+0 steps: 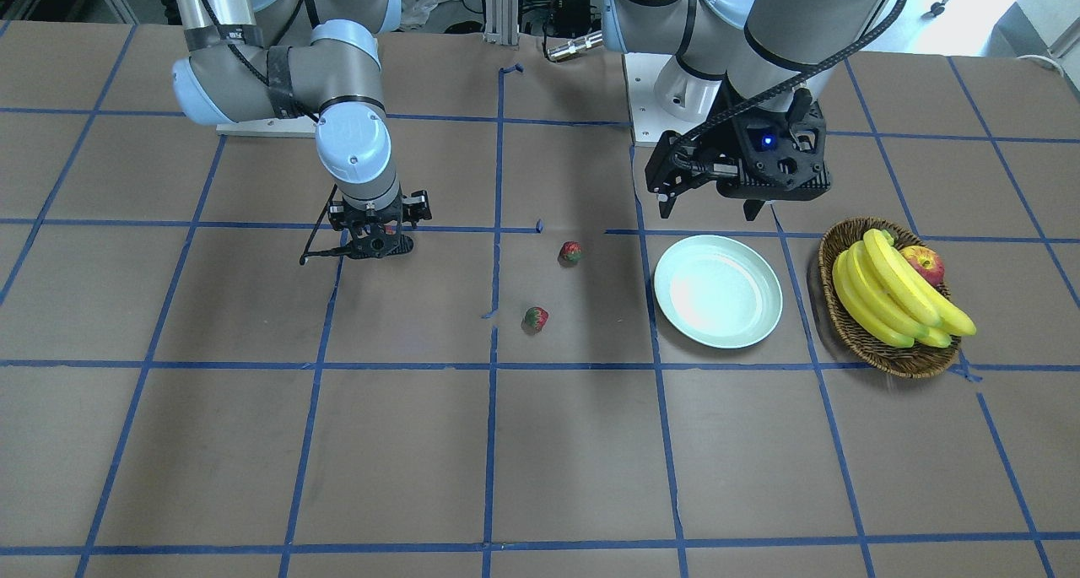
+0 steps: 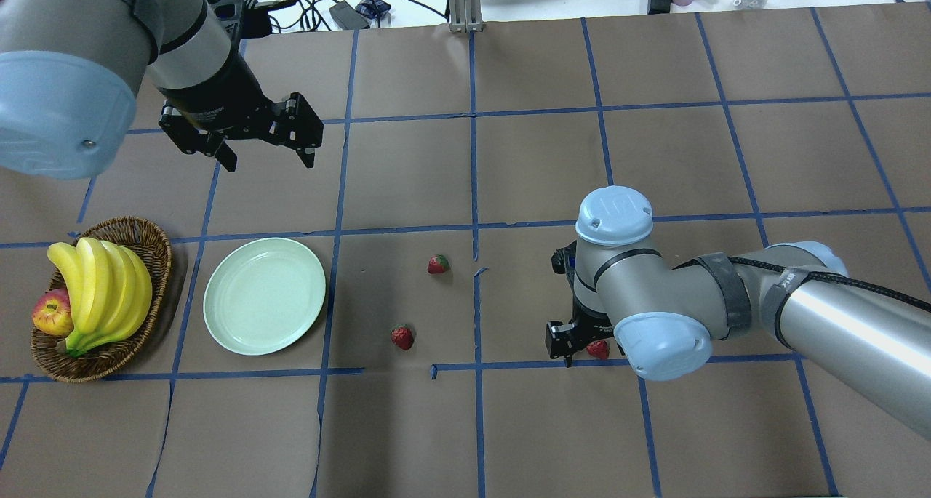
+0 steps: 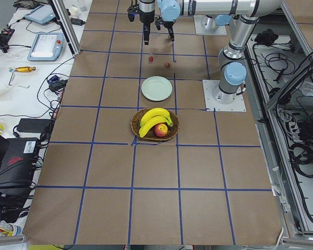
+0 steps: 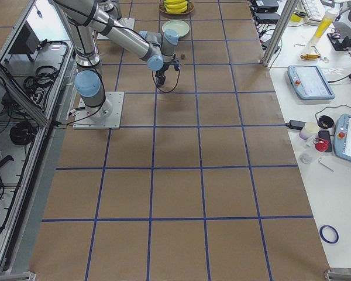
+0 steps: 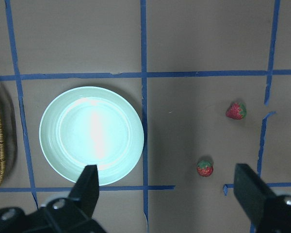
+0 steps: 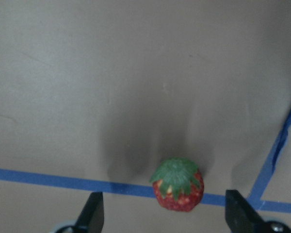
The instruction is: Collect all strawberries into plate
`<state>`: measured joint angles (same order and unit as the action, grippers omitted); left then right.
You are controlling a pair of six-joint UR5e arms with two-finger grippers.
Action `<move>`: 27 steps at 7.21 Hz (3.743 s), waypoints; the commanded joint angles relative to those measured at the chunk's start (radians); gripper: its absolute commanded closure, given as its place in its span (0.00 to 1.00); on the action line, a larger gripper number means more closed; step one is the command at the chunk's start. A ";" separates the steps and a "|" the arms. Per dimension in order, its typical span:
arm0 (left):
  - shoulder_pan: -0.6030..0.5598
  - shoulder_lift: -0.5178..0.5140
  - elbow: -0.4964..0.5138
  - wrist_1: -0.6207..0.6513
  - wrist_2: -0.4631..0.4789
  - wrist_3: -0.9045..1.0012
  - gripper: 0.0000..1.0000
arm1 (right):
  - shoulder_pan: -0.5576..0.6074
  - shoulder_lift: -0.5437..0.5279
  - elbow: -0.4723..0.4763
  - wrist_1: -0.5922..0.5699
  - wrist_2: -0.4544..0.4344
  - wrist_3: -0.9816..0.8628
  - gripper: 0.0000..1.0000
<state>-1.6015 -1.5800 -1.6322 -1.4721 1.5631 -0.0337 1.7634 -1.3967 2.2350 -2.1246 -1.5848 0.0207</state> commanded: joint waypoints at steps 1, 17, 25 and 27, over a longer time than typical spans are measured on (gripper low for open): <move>0.000 0.000 0.000 0.001 0.000 0.000 0.00 | -0.001 0.005 0.003 -0.017 -0.007 -0.008 0.40; 0.000 0.003 0.000 -0.001 0.002 0.001 0.00 | 0.318 0.352 -0.528 -0.150 0.250 0.647 0.00; 0.000 0.003 0.000 0.001 0.002 0.005 0.00 | -0.140 -0.206 -0.535 0.560 0.000 -0.097 0.00; 0.000 0.003 -0.003 -0.001 0.002 0.003 0.00 | -0.157 -0.228 -0.610 0.601 -0.003 -0.108 0.00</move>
<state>-1.6015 -1.5752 -1.6336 -1.4714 1.5646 -0.0287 1.6184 -1.6087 1.6677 -1.5440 -1.5828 -0.0752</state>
